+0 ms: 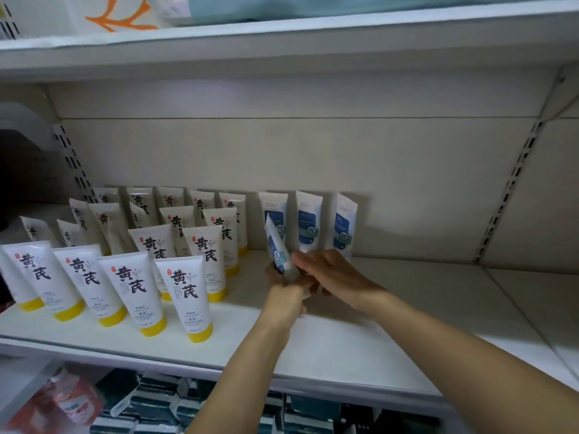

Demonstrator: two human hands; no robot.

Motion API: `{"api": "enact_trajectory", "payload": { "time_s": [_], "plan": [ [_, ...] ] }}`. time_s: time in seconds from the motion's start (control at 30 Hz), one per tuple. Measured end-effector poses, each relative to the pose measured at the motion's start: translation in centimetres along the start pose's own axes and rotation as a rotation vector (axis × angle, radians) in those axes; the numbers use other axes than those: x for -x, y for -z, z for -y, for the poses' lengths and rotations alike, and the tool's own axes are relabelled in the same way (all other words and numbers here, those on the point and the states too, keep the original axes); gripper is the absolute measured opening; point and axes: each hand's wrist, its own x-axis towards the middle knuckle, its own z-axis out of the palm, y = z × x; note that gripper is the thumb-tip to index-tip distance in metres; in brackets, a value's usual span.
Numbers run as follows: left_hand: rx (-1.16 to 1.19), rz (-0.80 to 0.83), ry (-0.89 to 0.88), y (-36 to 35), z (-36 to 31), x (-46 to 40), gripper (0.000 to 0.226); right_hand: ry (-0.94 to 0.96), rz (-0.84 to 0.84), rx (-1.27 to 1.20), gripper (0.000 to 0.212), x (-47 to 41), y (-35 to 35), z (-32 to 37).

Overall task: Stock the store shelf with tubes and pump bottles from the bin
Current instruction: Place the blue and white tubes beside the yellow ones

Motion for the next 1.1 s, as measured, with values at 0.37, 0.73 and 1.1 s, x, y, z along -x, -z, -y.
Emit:
{"api": "enact_trajectory", "payload": {
  "time_s": [0.37, 0.73, 1.1],
  "plan": [
    [-0.127, 0.085, -0.114, -3.5, 0.2, 0.3, 0.102, 0.046, -0.100, 0.049, 0.023, 1.1, 2.2, -1.2],
    [-0.056, 0.169, 0.011, -6.2, -0.2, -0.6, 0.052, 0.063, -0.405, 0.204, 0.043, 2.7, 7.8, -6.0],
    [-0.083, 0.126, 0.120, -8.8, 0.5, -4.2, 0.049, -0.024, -0.479, 0.150, 0.047, -1.0, 11.1, -8.1]
  ]
}}
